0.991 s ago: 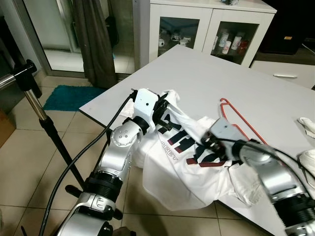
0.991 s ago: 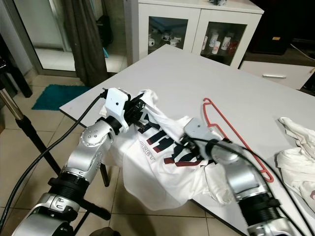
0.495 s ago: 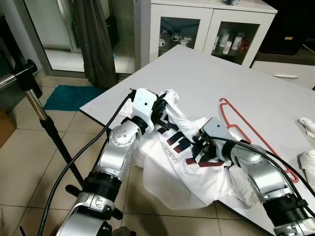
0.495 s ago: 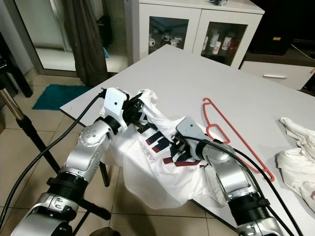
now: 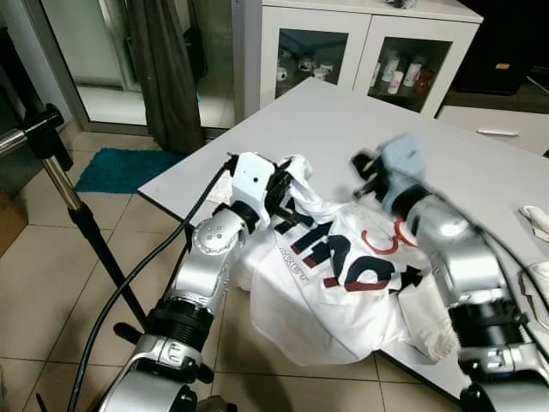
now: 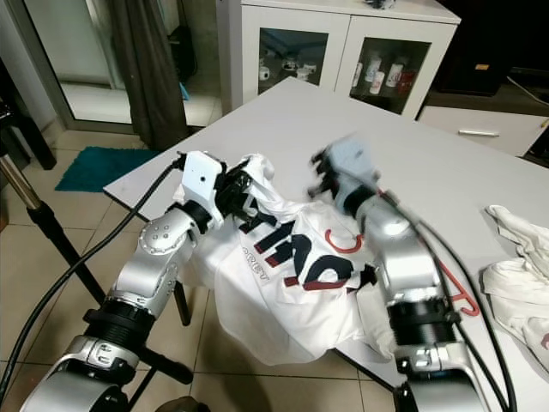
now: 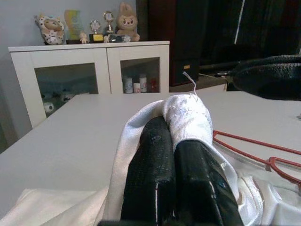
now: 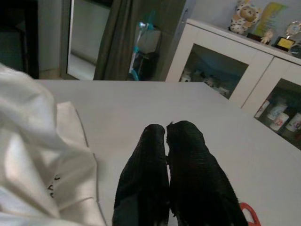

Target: Hang hanger

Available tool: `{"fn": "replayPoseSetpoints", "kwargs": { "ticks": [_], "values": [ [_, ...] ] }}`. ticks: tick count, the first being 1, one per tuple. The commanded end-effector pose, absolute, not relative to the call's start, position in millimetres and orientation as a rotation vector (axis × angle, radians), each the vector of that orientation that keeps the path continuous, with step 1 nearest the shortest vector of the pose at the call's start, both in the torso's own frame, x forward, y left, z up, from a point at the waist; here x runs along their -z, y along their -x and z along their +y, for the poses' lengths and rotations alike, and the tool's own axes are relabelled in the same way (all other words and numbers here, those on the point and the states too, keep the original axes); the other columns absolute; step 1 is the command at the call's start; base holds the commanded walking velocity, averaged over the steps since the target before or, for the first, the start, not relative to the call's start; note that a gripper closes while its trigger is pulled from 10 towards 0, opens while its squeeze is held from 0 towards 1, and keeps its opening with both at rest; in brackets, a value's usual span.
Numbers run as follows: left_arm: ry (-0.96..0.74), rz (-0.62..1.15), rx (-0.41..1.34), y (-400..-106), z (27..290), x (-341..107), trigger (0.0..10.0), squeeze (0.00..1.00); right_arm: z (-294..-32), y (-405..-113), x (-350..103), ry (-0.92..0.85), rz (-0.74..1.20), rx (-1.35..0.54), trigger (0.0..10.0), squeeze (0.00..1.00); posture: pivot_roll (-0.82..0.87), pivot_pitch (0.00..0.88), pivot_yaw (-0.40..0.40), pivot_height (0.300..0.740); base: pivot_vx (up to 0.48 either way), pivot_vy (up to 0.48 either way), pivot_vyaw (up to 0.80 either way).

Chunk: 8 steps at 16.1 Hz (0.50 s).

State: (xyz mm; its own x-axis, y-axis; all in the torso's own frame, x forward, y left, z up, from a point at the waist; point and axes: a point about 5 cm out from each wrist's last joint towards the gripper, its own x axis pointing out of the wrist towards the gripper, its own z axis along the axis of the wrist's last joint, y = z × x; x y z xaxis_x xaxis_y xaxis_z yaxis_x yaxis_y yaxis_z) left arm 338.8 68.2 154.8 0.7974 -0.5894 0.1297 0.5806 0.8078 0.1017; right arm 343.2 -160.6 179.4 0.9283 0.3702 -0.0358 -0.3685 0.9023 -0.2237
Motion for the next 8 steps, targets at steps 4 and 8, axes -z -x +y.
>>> {"fn": "replayPoseSetpoints", "kwargs": {
  "ticks": [4,8],
  "values": [
    [-0.058,-0.186,0.62,-338.9,67.5,-161.8,10.0,0.0,-175.0,-334.5,-173.5,0.349,0.051,-0.478,10.0,1.0,0.04,0.0,-0.041,0.723,0.0,0.0,0.0],
    [-0.049,-0.206,0.657,-337.6,63.9,-165.1,10.0,0.0,-181.1,-326.4,-157.1,0.526,0.131,-0.592,10.0,1.0,0.03,0.0,-0.047,0.723,0.0,0.0,0.0]
  ]
}}
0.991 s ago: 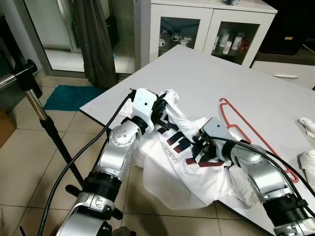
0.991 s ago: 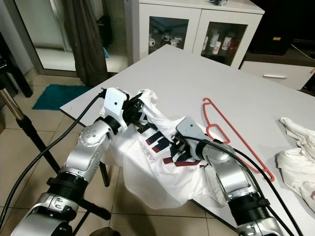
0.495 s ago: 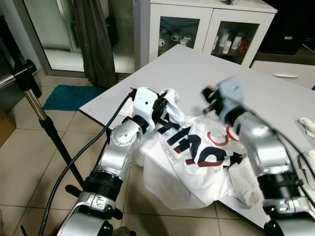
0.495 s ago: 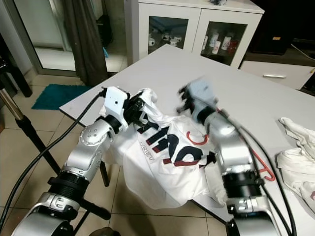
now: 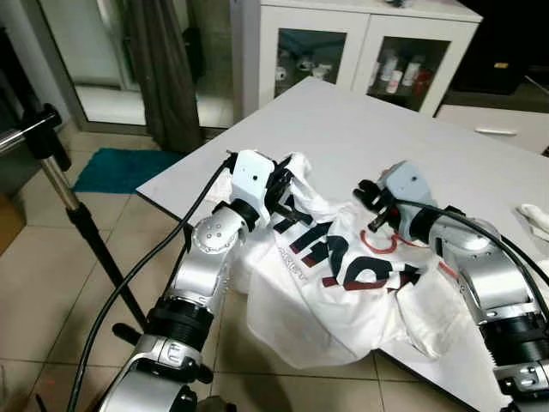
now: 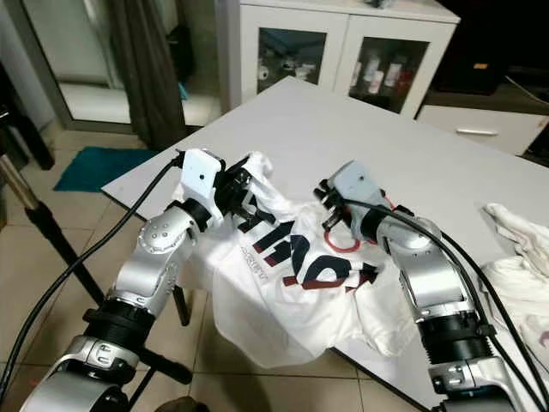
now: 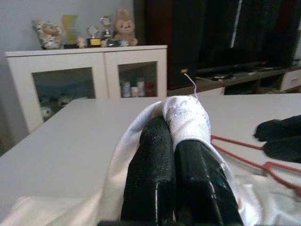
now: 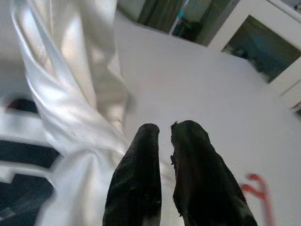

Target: Hang hanger

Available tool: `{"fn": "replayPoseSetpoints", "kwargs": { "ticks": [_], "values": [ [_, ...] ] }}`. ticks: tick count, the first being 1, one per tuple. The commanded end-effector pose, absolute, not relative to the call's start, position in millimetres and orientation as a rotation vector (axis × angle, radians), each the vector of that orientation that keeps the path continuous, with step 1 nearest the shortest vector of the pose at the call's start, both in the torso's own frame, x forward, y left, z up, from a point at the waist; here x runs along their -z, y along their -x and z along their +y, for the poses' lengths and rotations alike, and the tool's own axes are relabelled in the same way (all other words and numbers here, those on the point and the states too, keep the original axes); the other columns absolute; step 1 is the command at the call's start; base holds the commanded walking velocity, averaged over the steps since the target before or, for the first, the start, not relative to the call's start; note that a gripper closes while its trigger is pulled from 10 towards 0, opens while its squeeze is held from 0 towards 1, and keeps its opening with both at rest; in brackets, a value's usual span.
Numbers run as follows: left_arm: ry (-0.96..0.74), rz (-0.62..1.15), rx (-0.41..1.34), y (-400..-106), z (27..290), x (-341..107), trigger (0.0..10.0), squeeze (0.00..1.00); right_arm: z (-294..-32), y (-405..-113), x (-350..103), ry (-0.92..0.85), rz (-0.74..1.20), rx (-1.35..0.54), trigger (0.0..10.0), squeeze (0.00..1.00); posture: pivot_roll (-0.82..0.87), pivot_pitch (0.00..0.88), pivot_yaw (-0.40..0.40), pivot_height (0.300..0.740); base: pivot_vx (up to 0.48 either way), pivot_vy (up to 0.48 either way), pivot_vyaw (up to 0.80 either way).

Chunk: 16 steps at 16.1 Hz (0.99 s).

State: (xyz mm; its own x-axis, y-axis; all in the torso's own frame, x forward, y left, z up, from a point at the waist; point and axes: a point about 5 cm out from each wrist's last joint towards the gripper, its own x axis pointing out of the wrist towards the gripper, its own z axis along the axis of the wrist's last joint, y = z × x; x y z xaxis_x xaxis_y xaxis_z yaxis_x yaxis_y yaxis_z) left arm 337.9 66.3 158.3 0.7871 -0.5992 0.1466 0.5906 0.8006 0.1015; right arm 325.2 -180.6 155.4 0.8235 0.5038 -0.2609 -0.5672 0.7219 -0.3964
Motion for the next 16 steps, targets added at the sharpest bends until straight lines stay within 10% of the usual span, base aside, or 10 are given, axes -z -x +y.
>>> {"fn": "replayPoseSetpoints", "kwargs": {
  "ticks": [1,2,8,9,10,13,14,16],
  "values": [
    [-0.064,-0.256,0.683,-336.6,63.1,-173.5,10.0,0.0,-182.2,-330.3,-155.0,0.57,0.137,-0.57,10.0,1.0,0.03,0.0,-0.05,0.723,0.0,0.0,0.0],
    [-0.092,-0.305,0.709,-336.0,62.8,-183.1,10.0,0.0,-180.6,-330.8,-157.9,0.566,0.117,-0.575,10.0,0.0,0.04,0.0,-0.058,0.723,0.0,0.0,0.0],
    [-0.158,-0.383,0.659,-351.9,77.6,-209.8,10.0,0.0,-167.8,-328.5,-186.2,0.563,-0.055,-0.604,10.0,0.0,0.05,0.0,-0.063,0.723,0.0,0.0,0.0],
    [-0.159,-0.386,0.663,-351.7,76.8,-210.3,10.0,0.0,-168.1,-327.0,-194.1,0.539,-0.099,-0.605,10.0,0.78,0.04,0.0,-0.061,0.723,0.0,0.0,0.0],
    [-0.166,-0.389,0.672,-351.6,74.4,-210.1,10.0,0.0,-167.8,-322.7,-200.5,0.526,-0.125,-0.632,10.0,1.0,0.04,0.0,-0.059,0.723,0.0,0.0,0.0],
    [-0.176,-0.395,0.685,-351.8,70.4,-209.2,10.0,0.0,-171.6,-310.0,-197.6,0.52,-0.053,-0.754,10.0,0.93,0.04,0.0,-0.059,0.723,0.0,0.0,0.0],
    [-0.175,-0.397,0.686,-351.8,70.0,-209.6,10.0,0.0,-170.8,-306.6,-195.1,0.509,-0.035,-0.79,10.0,0.0,0.04,0.0,-0.059,0.723,0.0,0.0,0.0],
    [-0.173,-0.402,0.687,-351.9,69.4,-210.8,10.0,0.0,-164.1,-308.1,-182.8,0.524,-0.002,-0.801,10.0,0.0,0.04,0.0,-0.062,0.723,0.0,0.0,0.0]
  ]
}}
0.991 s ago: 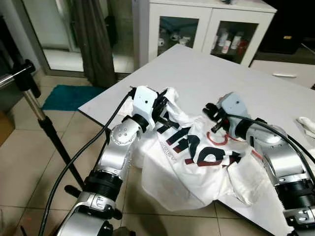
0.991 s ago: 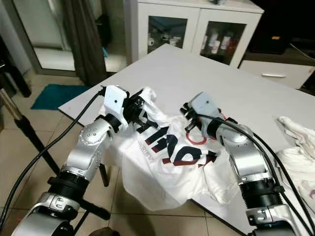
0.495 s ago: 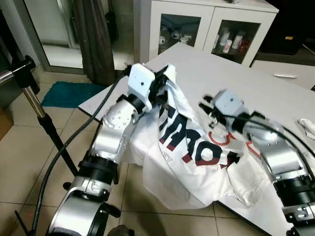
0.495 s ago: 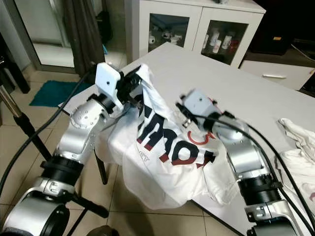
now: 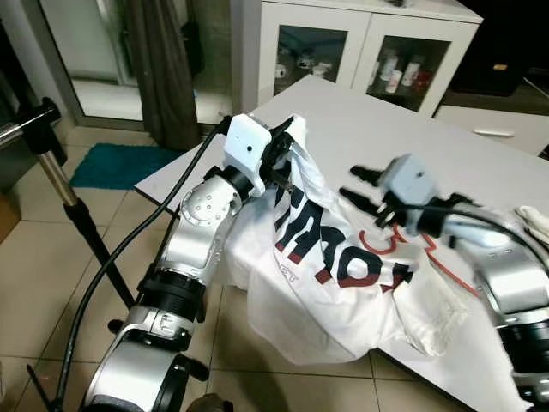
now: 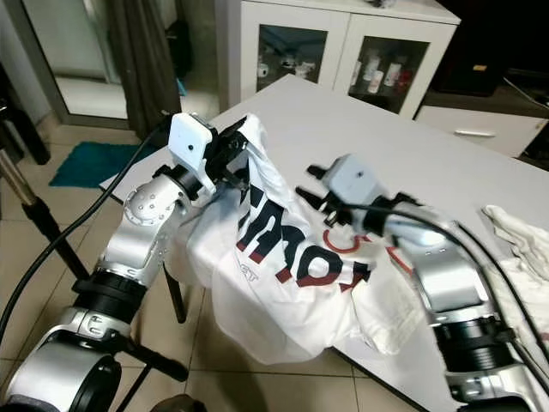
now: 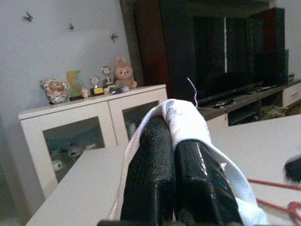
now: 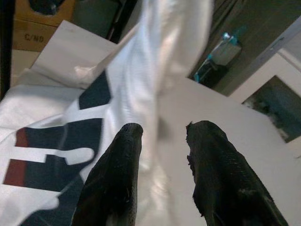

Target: Hang hanger

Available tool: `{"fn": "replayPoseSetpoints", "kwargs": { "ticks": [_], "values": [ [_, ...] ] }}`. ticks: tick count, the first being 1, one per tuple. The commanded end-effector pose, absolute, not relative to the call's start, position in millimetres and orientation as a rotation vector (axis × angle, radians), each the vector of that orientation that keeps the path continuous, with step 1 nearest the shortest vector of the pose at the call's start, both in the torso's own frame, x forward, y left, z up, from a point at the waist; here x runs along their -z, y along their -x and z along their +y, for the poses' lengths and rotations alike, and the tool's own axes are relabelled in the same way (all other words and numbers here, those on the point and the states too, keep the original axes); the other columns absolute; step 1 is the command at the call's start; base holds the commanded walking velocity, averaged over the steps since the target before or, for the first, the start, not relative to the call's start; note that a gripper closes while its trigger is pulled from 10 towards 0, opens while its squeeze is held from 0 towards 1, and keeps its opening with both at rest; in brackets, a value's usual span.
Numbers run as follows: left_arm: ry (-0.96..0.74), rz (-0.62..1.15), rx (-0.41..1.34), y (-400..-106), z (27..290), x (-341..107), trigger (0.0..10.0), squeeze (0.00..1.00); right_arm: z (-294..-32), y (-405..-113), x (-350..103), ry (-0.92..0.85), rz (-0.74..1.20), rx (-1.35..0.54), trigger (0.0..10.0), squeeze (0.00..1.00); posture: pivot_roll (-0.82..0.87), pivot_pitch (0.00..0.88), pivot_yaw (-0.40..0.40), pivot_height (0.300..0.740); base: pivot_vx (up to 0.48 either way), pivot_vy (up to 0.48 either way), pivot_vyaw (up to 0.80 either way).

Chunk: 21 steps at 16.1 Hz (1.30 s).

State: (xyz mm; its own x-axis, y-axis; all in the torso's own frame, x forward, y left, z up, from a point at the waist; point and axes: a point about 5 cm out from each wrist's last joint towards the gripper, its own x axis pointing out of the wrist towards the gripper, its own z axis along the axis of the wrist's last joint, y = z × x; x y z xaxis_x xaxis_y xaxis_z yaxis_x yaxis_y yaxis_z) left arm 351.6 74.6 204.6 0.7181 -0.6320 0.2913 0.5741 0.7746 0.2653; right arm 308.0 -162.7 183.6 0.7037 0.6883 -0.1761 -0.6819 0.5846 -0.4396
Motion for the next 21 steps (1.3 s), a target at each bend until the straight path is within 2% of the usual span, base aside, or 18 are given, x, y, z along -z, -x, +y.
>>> {"fn": "replayPoseSetpoints", "kwargs": {
  "ticks": [1,5,9,13,14,15,21],
  "values": [
    [-0.173,-0.407,0.686,-352.1,69.2,-211.9,10.0,0.0,-157.0,-309.3,-178.2,0.507,0.007,-0.804,10.0,0.0,0.04,0.0,-0.064,0.723,0.0,0.0,0.0],
    [-0.17,-0.427,0.686,-350.7,70.2,-216.3,10.0,0.0,-141.1,-318.7,-164.9,0.488,0.026,-0.767,10.0,0.0,0.05,0.0,-0.064,0.723,0.0,0.0,0.0],
    [-0.165,-0.435,0.698,-347.4,66.9,-216.8,10.0,0.0,-139.7,-345.1,-158.2,0.539,0.055,-0.553,10.0,0.0,0.05,0.0,-0.062,0.723,0.0,0.0,0.0],
    [-0.163,-0.437,0.702,-346.4,66.1,-216.8,10.0,0.0,-124.9,-345.8,-151.8,0.467,0.062,-0.616,10.0,0.0,0.05,0.0,-0.062,0.723,0.0,0.0,0.0],
    [-0.162,-0.438,0.704,-346.2,65.8,-217.0,10.0,0.0,-123.3,-346.6,-150.2,0.466,0.062,-0.623,2.6,0.0,0.05,0.0,-0.062,0.723,0.0,0.0,0.0],
    [-0.162,-0.438,0.704,-346.1,65.5,-217.1,10.0,0.0,-123.0,-347.6,-149.9,0.461,0.061,-0.62,0.0,0.0,0.05,0.0,-0.061,0.723,0.0,0.0,0.0],
    [-0.136,-0.416,0.68,-347.5,65.5,-214.3,10.0,0.0,-129.9,-366.6,-153.7,0.456,0.067,-0.525,0.0,0.0,0.05,0.0,-0.066,0.723,0.0,0.0,0.0]
  ]
}}
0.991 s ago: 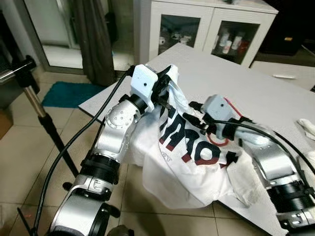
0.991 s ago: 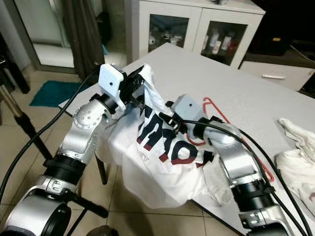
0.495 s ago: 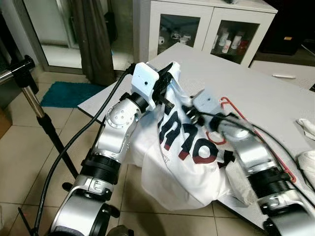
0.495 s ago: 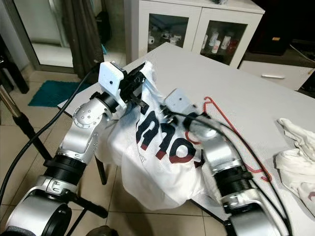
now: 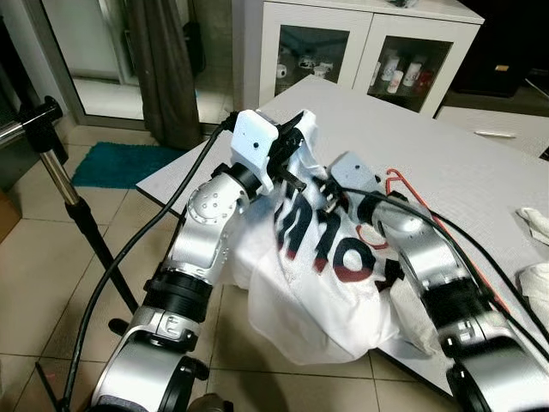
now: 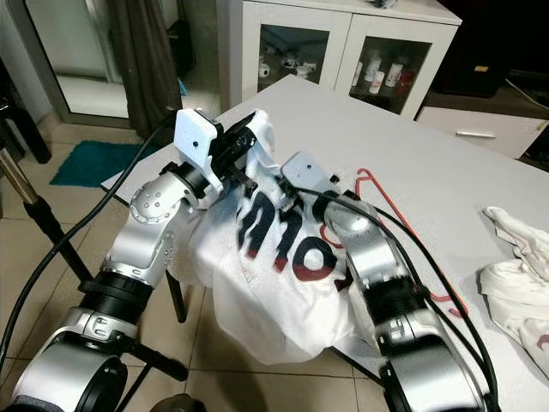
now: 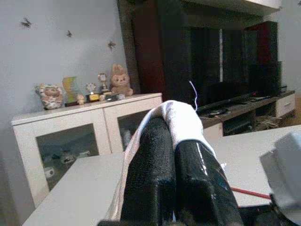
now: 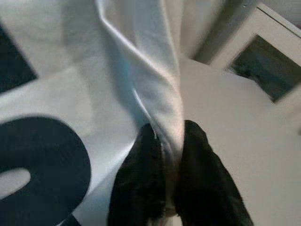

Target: Hang hanger

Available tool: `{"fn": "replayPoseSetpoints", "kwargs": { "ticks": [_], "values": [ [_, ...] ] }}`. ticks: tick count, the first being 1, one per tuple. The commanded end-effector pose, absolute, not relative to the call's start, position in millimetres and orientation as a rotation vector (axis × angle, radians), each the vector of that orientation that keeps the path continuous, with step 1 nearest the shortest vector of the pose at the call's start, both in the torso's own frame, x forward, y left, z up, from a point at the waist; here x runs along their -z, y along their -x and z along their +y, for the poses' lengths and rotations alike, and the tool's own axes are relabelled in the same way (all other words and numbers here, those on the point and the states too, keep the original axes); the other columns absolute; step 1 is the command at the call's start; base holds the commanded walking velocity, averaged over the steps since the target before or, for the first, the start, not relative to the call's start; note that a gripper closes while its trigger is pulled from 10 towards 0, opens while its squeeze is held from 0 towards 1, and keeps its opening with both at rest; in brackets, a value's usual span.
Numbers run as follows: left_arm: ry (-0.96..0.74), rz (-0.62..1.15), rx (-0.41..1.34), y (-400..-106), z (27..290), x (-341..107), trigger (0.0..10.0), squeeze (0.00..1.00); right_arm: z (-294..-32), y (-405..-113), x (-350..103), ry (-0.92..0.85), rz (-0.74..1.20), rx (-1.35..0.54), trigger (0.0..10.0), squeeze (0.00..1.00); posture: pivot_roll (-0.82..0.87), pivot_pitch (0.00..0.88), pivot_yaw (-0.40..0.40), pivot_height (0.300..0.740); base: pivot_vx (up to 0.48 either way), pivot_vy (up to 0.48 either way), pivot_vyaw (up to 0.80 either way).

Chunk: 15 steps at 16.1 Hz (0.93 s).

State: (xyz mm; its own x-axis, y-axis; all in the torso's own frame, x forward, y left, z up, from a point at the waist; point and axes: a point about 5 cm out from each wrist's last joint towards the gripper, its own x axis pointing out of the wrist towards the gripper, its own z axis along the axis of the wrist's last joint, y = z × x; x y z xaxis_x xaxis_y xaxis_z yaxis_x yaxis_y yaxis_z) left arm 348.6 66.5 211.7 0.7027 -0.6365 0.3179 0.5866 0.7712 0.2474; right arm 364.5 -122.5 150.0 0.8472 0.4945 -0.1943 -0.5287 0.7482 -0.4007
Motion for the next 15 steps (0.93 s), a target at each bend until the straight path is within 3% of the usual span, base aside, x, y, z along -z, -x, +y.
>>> {"fn": "replayPoseSetpoints", "kwargs": {
  "ticks": [1,5,7,10,11,12,15],
  "values": [
    [-0.156,-0.419,0.674,-347.7,66.0,-213.2,10.0,0.0,-132.2,-370.8,-155.5,0.467,0.064,-0.489,0.0,0.0,0.05,0.0,-0.066,0.723,0.0,0.0,0.0],
    [-0.163,-0.394,0.667,-345.2,66.2,-205.1,10.0,0.0,-147.3,-392.0,-171.8,0.455,0.033,-0.267,0.0,0.0,0.07,0.0,-0.068,0.723,0.0,0.0,0.0],
    [-0.167,-0.391,0.664,-343.7,66.6,-202.5,10.0,1.0,-148.7,-396.2,-173.9,0.458,0.025,-0.23,0.0,0.0,0.07,0.0,-0.069,0.723,0.0,0.0,0.0],
    [-0.213,-0.376,0.675,-341.6,66.0,-196.9,10.0,1.0,-149.2,-401.6,-177.7,0.478,0.016,-0.188,0.0,0.0,0.07,0.0,-0.069,0.723,0.0,0.0,0.0],
    [-0.234,-0.362,0.678,-341.8,65.1,-194.6,10.0,0.2,-151.9,-403.8,-180.6,0.49,0.009,-0.156,0.0,0.0,0.07,0.0,-0.069,0.723,0.0,0.0,0.0],
    [-0.242,-0.359,0.684,-341.4,64.6,-193.7,10.0,0.0,-155.1,-405.0,-182.3,0.494,0.006,-0.129,0.0,0.0,0.07,0.0,-0.068,0.723,0.0,0.0,0.0],
    [-0.258,-0.336,0.869,-325.7,52.8,-183.5,10.0,0.0,-164.6,-405.4,-179.1,0.483,0.028,-0.079,0.0,0.0,0.07,0.0,-0.067,0.723,0.0,0.0,0.0]
  ]
}}
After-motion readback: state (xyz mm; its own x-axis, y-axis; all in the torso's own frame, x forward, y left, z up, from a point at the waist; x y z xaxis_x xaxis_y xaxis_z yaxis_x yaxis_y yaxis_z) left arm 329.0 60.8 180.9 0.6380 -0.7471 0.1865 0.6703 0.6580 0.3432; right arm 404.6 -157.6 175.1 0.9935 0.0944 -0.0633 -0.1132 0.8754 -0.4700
